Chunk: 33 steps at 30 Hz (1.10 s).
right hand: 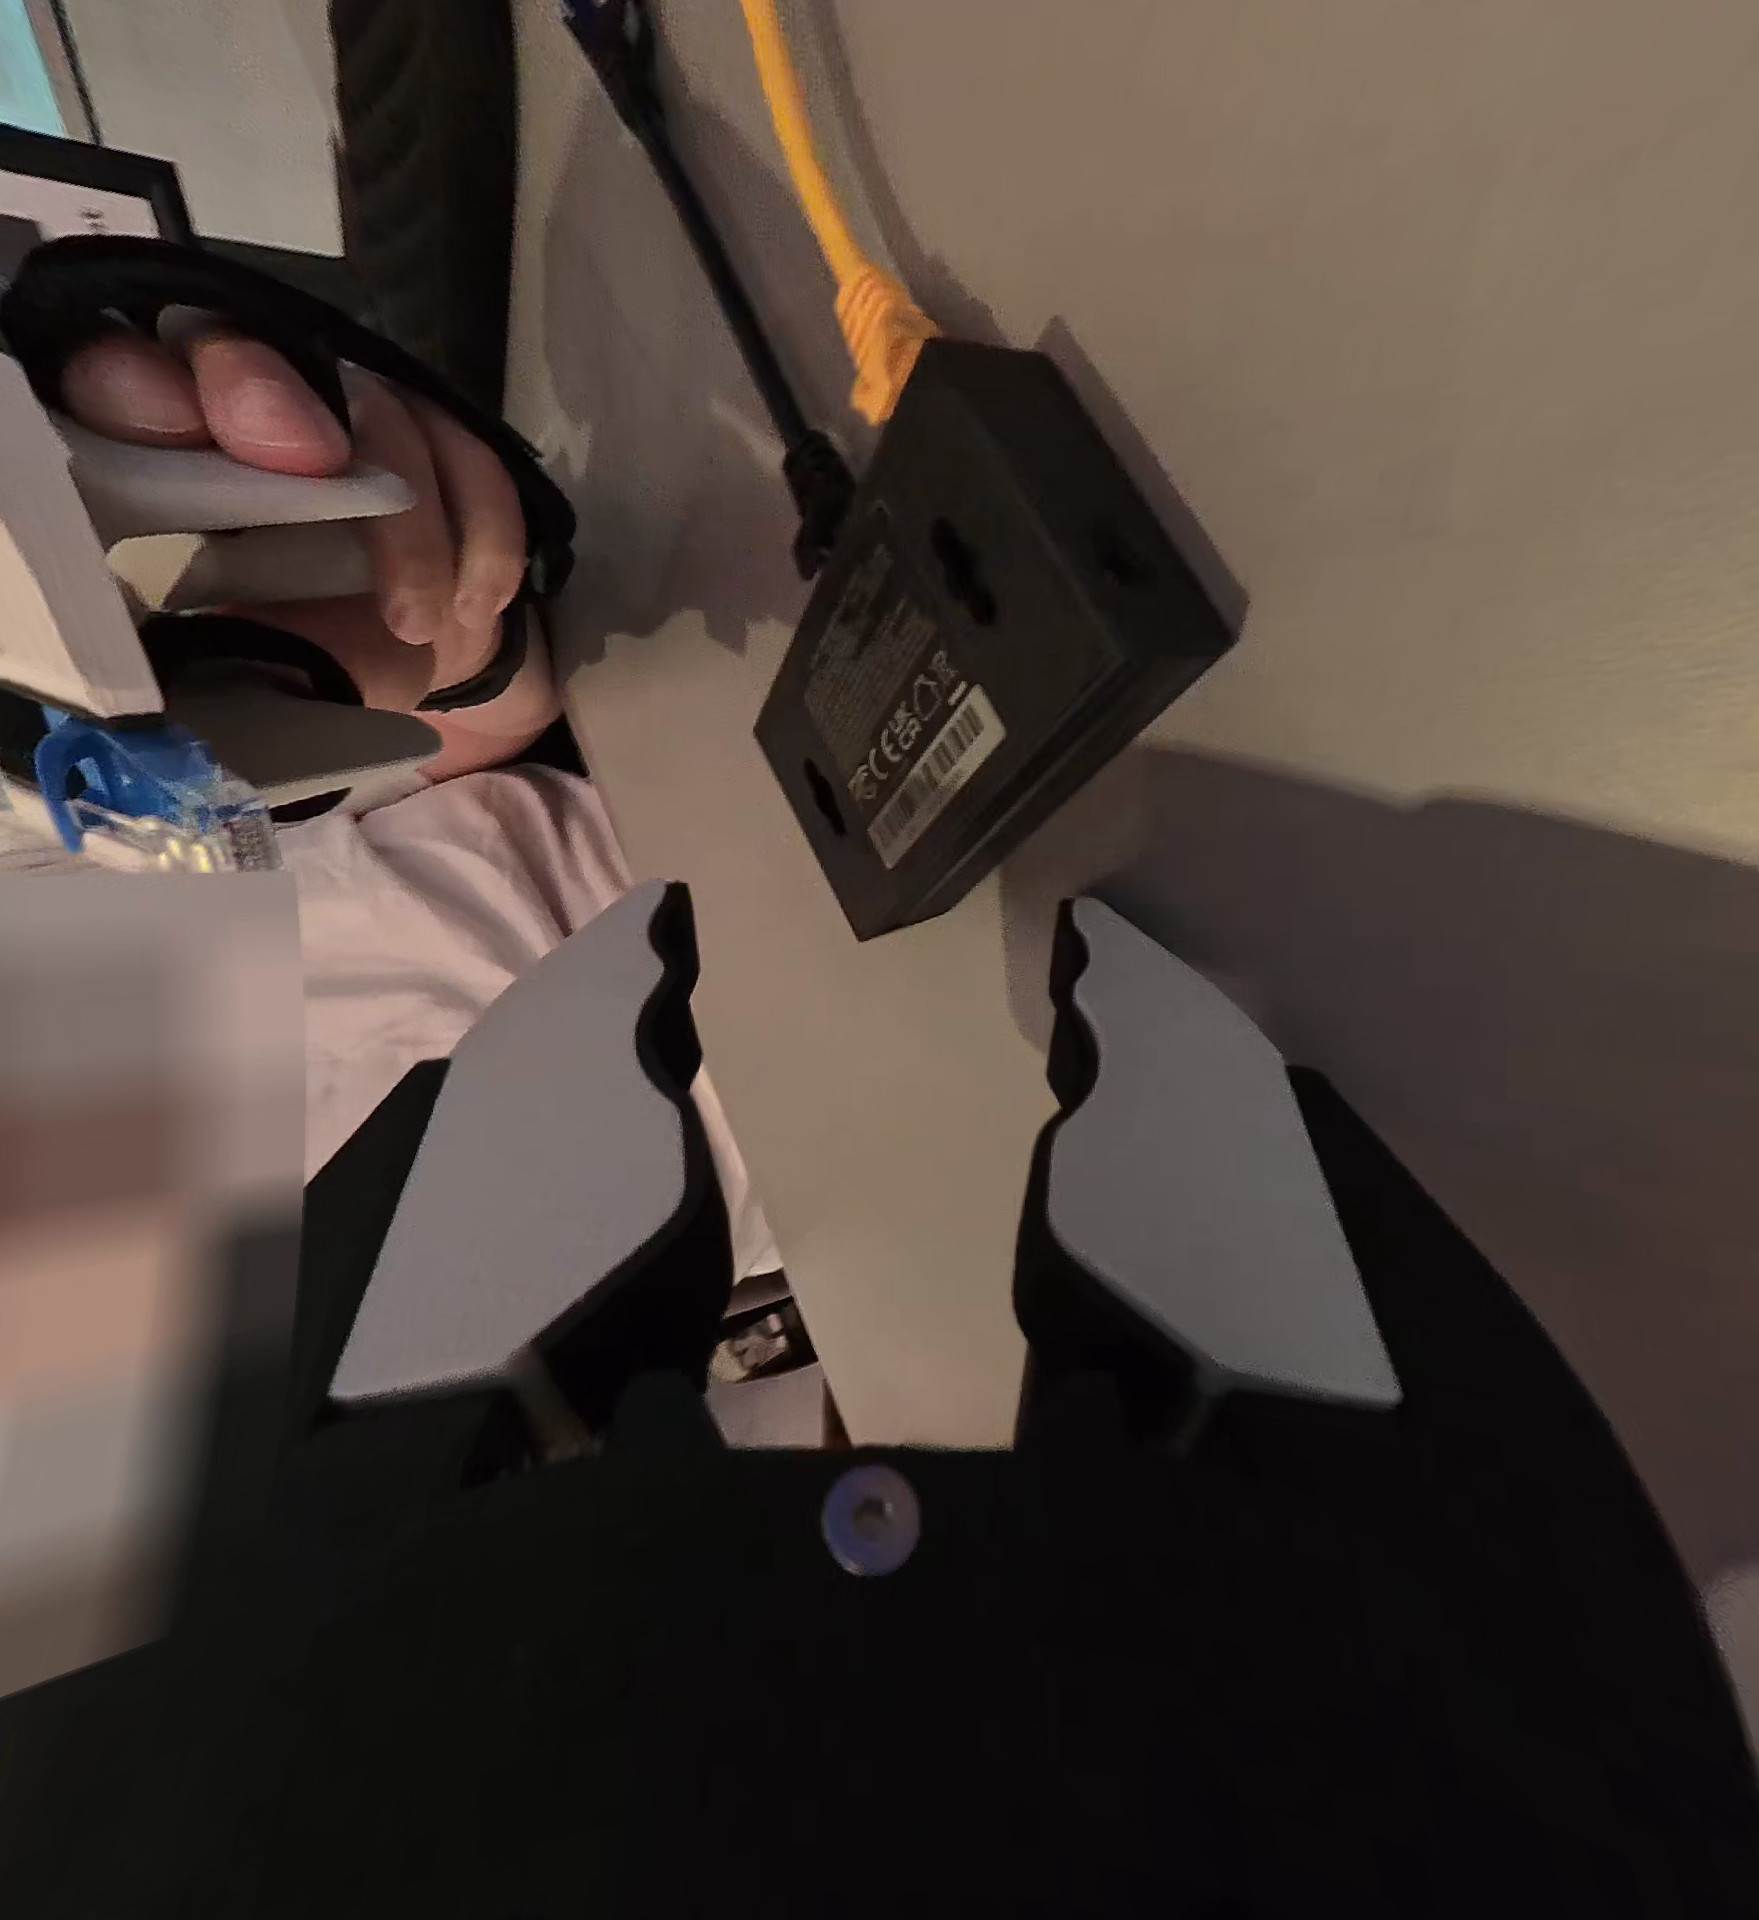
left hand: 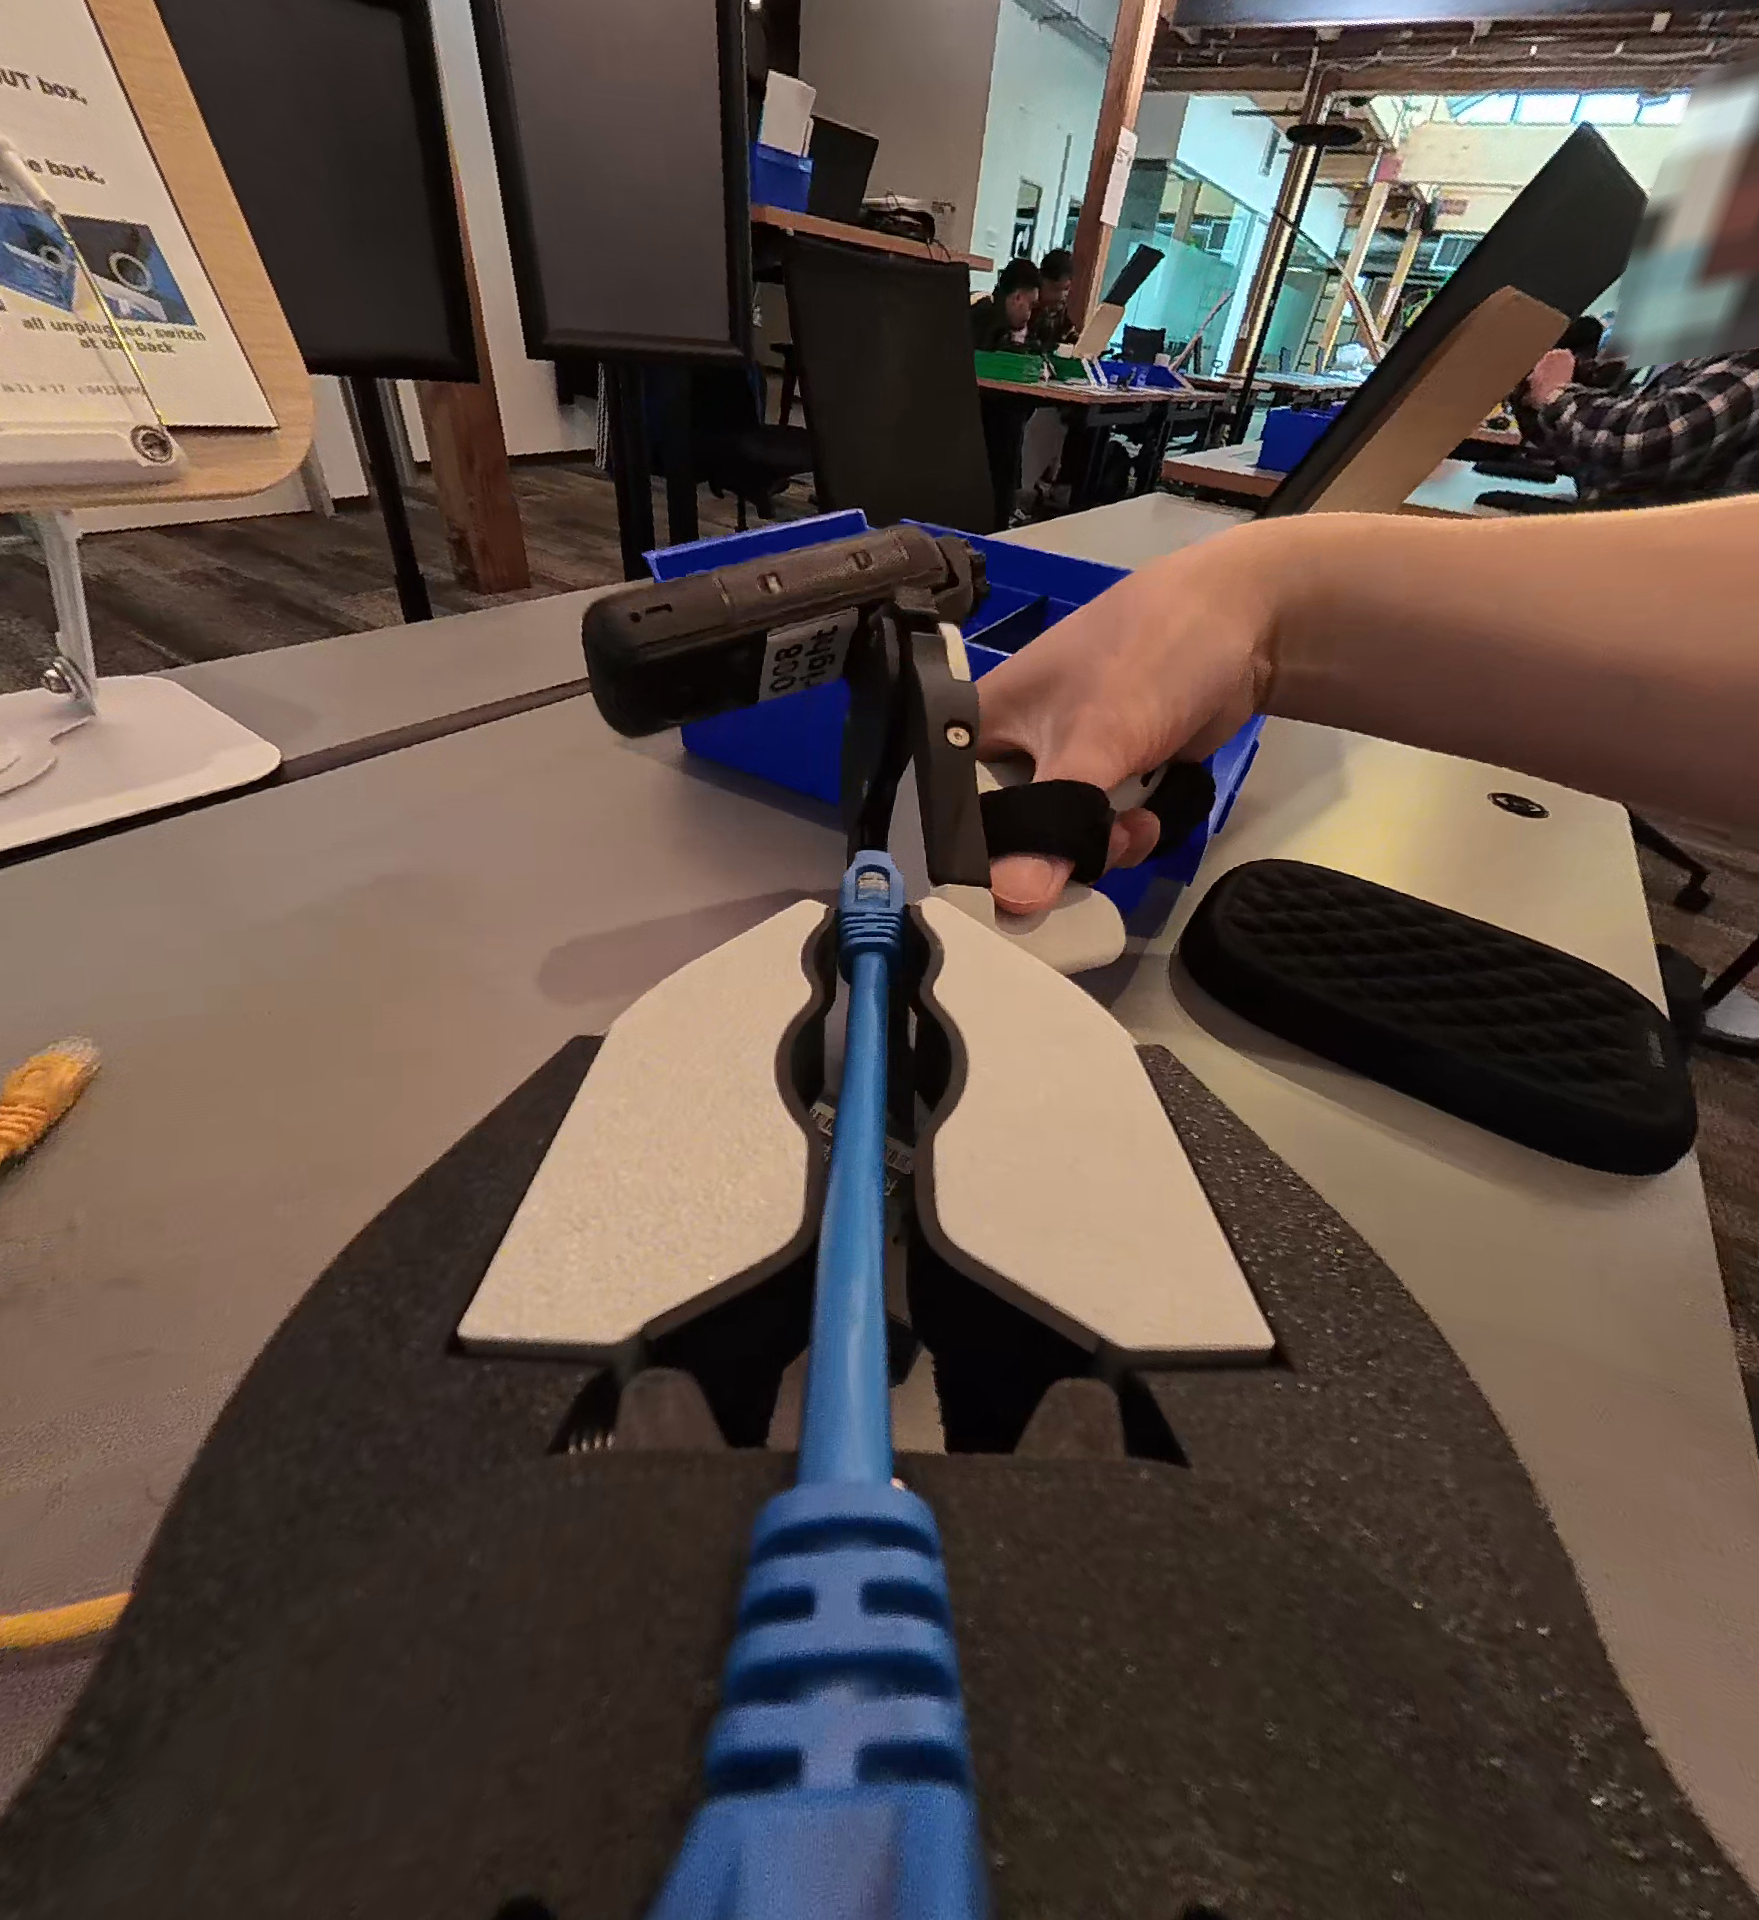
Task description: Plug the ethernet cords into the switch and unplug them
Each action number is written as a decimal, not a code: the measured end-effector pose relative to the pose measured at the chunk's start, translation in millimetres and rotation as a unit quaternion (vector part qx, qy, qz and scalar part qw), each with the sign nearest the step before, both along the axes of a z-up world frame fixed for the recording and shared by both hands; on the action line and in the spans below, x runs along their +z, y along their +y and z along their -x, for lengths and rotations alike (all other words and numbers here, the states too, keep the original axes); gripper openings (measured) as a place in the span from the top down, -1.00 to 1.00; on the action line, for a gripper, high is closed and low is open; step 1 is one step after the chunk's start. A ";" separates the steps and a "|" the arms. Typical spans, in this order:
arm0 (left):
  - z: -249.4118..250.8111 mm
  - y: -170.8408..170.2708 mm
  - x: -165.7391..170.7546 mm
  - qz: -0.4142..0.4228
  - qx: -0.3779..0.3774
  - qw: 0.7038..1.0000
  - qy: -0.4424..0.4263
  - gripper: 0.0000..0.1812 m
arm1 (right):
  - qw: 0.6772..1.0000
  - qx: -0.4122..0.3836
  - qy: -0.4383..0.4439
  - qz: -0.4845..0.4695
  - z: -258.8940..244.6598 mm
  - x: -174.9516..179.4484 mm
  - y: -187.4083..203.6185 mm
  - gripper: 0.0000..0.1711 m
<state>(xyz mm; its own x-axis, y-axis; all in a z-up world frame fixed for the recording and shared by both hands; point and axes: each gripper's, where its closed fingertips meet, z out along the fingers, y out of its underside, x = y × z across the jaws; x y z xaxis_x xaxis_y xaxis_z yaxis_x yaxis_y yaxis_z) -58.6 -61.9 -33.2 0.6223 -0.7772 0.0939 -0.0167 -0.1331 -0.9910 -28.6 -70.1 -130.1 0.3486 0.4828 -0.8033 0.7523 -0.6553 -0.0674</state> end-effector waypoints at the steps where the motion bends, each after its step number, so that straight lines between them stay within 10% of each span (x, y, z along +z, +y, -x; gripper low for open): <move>1: 0.4 -0.3 -0.6 0.000 0.001 1.000 0.002 0.88 | 1.000 -0.003 -0.006 -0.023 -0.5 -1.5 3.7 0.27; 15: 62.5 0.6 29.4 -0.073 0.152 0.986 0.011 0.87 | 0.864 -0.192 -0.115 -0.452 24.3 4.2 28.6 -0.42; 19: 64.7 -1.3 33.2 -0.092 0.162 0.982 0.024 0.87 | 0.811 -0.245 -0.167 -0.505 15.8 -4.0 32.5 -0.37; 23: 68.5 -4.6 40.2 -0.097 0.162 0.982 0.005 0.87 | 0.807 -0.269 -0.196 -0.487 10.6 -18.3 26.8 -0.30; 27: 70.2 -5.3 42.8 -0.095 0.160 0.983 -0.006 0.87 | 0.833 -0.258 -0.165 -0.461 27.5 -24.6 18.7 0.19; 33: 72.6 -6.0 44.6 -0.091 0.154 0.984 -0.023 0.87 | 0.835 -0.230 -0.175 -0.468 22.7 -27.6 28.3 0.22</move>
<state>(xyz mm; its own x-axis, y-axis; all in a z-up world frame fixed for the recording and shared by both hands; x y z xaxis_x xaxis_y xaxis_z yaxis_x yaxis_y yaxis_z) -131.2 -67.9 11.4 0.8296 -0.5584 0.0043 0.0420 0.0546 -0.9976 -51.3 -41.8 -157.7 0.8050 0.5919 0.0402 0.5158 -0.6648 -0.5404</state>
